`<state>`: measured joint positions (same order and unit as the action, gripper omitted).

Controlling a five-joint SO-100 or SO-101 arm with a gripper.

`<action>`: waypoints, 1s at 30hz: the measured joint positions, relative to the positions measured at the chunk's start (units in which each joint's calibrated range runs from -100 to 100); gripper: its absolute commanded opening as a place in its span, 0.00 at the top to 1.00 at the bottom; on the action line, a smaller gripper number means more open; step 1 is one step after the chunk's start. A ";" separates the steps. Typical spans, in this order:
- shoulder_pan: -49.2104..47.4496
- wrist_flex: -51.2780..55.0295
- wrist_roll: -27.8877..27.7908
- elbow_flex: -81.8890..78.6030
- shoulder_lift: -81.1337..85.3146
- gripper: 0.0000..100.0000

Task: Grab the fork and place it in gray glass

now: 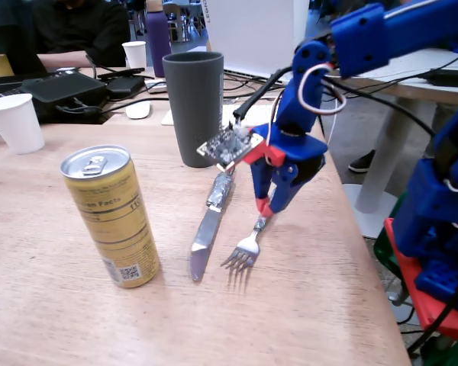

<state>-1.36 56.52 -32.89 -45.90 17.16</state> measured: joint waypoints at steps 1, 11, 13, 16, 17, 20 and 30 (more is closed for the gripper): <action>1.97 0.00 0.00 0.00 0.00 1.00; 3.19 -0.17 -0.05 -8.21 12.45 1.00; 3.19 -0.17 -0.05 -8.21 12.62 1.00; 3.19 -0.17 -0.05 -8.21 12.62 0.89; 3.19 -0.17 -0.05 -8.21 12.62 0.84; 2.54 -0.17 -1.95 -8.39 12.62 0.77; 3.29 -18.96 -5.96 -14.25 12.28 0.77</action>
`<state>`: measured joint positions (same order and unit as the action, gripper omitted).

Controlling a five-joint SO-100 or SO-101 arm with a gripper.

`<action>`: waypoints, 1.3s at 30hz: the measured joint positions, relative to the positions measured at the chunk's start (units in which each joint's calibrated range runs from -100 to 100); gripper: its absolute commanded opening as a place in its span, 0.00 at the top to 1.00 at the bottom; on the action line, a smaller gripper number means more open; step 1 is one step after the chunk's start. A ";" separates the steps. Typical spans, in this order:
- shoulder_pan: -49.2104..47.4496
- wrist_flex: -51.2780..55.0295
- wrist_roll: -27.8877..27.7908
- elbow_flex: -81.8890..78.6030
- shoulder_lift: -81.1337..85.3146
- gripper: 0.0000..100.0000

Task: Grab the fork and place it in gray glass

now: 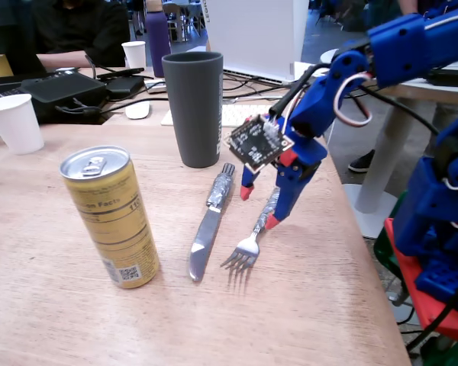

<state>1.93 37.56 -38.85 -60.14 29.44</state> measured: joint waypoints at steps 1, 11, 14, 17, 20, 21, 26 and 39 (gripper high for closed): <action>0.00 0.00 0.00 -0.09 -1.38 0.77; 0.19 -0.25 0.15 2.16 -10.81 0.77; 0.19 0.08 0.29 6.40 -15.74 0.77; 3.85 0.00 0.29 6.49 -16.34 0.77; 6.20 0.00 0.34 6.58 -16.43 0.78; 6.20 0.00 0.34 6.40 -16.52 0.78; 6.20 -0.50 0.20 4.78 -16.52 0.77; 5.64 5.80 0.29 6.49 -21.01 0.78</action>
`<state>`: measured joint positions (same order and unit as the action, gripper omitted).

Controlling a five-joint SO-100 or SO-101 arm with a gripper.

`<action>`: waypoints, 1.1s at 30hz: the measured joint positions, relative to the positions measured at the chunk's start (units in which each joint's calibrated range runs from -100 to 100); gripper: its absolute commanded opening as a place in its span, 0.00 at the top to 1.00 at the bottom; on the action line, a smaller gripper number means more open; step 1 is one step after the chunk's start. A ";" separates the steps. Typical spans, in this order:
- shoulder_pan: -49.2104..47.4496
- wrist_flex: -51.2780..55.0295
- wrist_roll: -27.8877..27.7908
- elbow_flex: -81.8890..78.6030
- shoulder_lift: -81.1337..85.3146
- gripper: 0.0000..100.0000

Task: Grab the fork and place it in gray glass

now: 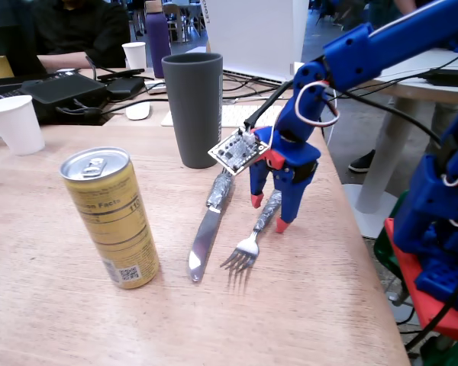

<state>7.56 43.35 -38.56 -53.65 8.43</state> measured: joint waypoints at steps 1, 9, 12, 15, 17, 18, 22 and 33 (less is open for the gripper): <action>0.00 0.00 0.00 0.00 -0.17 0.78; 0.09 5.63 -0.10 6.76 -5.71 0.78; 0.09 9.11 -0.05 11.36 -9.51 0.78; 0.09 9.77 0.00 11.63 -9.68 0.78; 0.09 9.77 0.00 11.63 -9.68 0.79; 0.09 9.77 0.00 11.63 -9.68 0.83; -0.19 10.19 0.00 11.27 -9.68 1.00; -0.56 10.10 -0.10 11.18 -9.68 1.00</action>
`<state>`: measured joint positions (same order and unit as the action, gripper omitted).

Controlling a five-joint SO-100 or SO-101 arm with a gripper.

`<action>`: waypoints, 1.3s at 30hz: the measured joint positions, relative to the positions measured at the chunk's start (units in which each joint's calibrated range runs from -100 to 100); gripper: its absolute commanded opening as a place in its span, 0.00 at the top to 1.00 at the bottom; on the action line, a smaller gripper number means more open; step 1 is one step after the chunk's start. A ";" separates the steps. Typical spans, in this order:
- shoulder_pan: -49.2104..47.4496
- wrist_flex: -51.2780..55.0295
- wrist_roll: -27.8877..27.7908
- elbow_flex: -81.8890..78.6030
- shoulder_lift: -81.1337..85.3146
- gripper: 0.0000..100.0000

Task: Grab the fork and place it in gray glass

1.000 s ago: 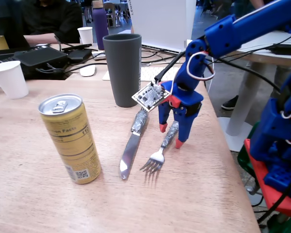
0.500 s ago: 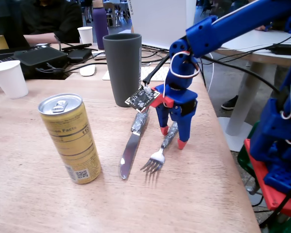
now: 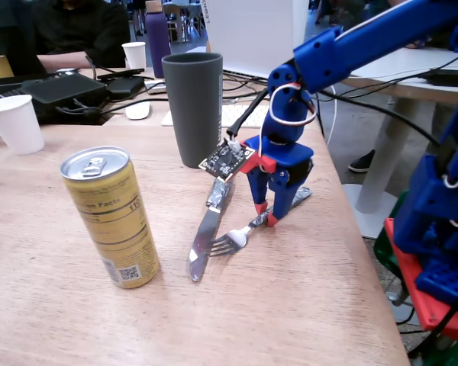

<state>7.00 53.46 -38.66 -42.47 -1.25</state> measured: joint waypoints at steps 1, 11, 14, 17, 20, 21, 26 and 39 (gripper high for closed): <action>0.00 0.00 0.00 0.00 0.35 1.00; -0.47 0.08 0.00 -13.07 23.69 1.00; -0.47 0.17 0.05 -13.26 28.45 1.00; -0.47 0.17 0.10 -12.71 31.30 1.00; -0.47 4.14 0.05 -6.04 31.56 1.00; -0.47 7.95 0.00 -2.89 31.56 1.00; -0.47 21.70 0.10 10.64 31.56 1.00; -0.47 21.78 0.20 22.09 37.53 1.00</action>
<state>6.53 75.24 -38.46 -20.38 36.27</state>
